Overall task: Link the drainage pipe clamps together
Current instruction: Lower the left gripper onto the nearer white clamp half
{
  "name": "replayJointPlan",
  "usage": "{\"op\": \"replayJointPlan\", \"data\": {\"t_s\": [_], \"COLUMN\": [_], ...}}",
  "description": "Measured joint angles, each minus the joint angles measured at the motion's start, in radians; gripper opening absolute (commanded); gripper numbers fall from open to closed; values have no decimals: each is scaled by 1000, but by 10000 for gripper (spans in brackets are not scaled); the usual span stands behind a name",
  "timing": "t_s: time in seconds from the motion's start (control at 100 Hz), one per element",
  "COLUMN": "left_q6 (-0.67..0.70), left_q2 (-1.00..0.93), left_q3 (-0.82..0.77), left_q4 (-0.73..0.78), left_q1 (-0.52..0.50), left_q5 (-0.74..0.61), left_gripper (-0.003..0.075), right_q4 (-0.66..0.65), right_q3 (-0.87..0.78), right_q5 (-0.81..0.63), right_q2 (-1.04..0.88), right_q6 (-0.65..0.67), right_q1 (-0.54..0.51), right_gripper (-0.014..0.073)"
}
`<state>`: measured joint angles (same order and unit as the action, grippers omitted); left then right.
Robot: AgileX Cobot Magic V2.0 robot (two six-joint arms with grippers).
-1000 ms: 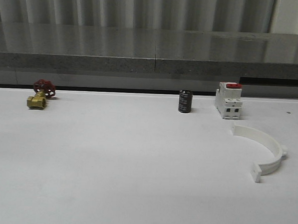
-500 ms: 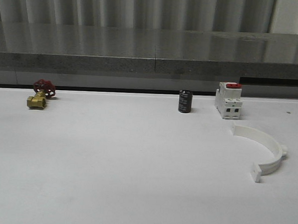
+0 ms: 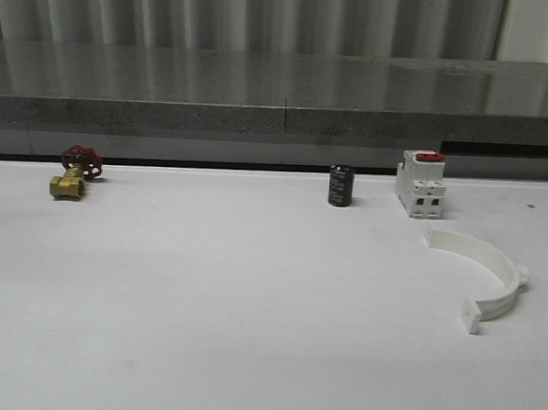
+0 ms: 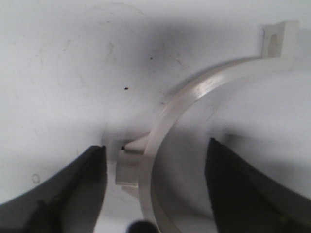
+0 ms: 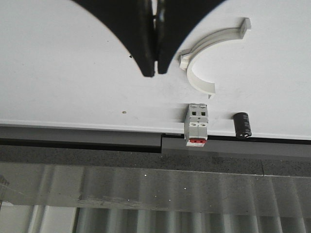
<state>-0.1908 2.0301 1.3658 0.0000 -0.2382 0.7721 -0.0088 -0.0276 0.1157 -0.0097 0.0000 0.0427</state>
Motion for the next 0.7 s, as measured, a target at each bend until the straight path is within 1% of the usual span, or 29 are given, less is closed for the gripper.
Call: {"op": "replayJointPlan", "data": {"t_s": [0.1, 0.17, 0.22, 0.39, 0.49, 0.59, 0.7], "left_q6": [0, 0, 0, 0, 0, 0, 13], "left_q2": [0, 0, 0, -13, -62, -142, -220], "left_q3": [0, 0, 1, 2, 2, 2, 2], "left_q4": [0, 0, 0, -11, -29, -72, -122], "left_q1": [0, 0, 0, 2, 15, 46, 111], "left_q5": [9, 19, 25, 61, 91, 126, 169], "left_gripper": [88, 17, -17, -21, -21, -21, -21], "right_q4": [0, 0, 0, 0, 0, 0, 0], "right_q3": [0, 0, 0, 0, 0, 0, 0], "right_q5": [0, 0, 0, 0, 0, 0, 0], "right_q2": [0, 0, 0, 0, 0, 0, 0], "right_q6": [0, 0, 0, 0, 0, 0, 0], "right_q1": [0, 0, 0, 0, 0, 0, 0], "right_gripper": [-67, -67, -67, -67, -67, -67, -67]}}
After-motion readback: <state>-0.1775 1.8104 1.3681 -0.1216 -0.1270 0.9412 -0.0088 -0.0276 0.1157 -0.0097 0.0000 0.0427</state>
